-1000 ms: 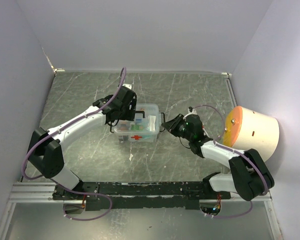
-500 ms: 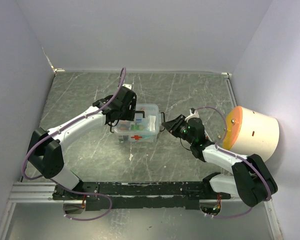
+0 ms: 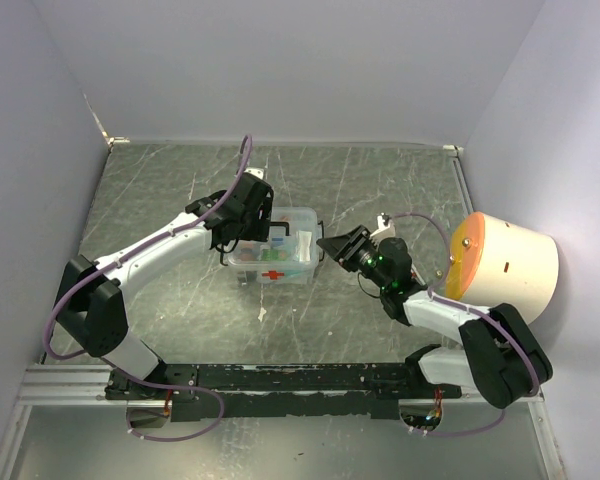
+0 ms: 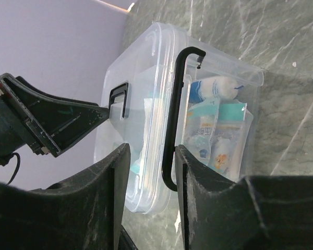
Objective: Organize the medicine kit
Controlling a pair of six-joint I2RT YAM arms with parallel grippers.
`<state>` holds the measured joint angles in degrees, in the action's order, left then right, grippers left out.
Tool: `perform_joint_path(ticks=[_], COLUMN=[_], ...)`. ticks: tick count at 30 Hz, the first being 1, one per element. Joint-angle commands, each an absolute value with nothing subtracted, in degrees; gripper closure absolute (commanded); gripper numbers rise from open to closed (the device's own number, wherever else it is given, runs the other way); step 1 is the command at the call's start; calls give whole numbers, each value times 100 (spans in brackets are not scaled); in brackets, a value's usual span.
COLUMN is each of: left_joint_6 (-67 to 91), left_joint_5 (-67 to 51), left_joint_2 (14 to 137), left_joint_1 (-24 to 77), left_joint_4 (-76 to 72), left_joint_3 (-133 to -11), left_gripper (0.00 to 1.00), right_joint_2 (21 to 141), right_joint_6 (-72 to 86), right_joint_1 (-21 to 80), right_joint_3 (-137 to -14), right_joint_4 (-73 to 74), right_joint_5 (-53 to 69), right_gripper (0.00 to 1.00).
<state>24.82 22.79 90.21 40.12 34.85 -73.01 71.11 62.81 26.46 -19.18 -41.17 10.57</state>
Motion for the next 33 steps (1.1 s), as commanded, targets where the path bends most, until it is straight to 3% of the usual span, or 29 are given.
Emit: perform_joint_path(ticks=[1, 22, 33], left_joint_6=[2409, 2473, 2486], left_joint_5=[2221, 2136, 2092], left_joint_2=[9242, 9224, 9219], left_joint_1=[4047, 4051, 4052], left_joint_4=[3953, 3885, 3825], left_joint_3=[-7077, -6955, -6916], left_gripper=[19, 20, 21], right_joint_2=[7177, 7094, 7321], right_joint_6=[6315, 5098, 4895], right_joint_1=[2709, 3744, 4185], right_joint_3=[-2019, -3689, -4381], right_joint_4=[-4376, -694, 262], right_joint_5=[1188, -723, -1378], right_gripper=[60, 63, 78])
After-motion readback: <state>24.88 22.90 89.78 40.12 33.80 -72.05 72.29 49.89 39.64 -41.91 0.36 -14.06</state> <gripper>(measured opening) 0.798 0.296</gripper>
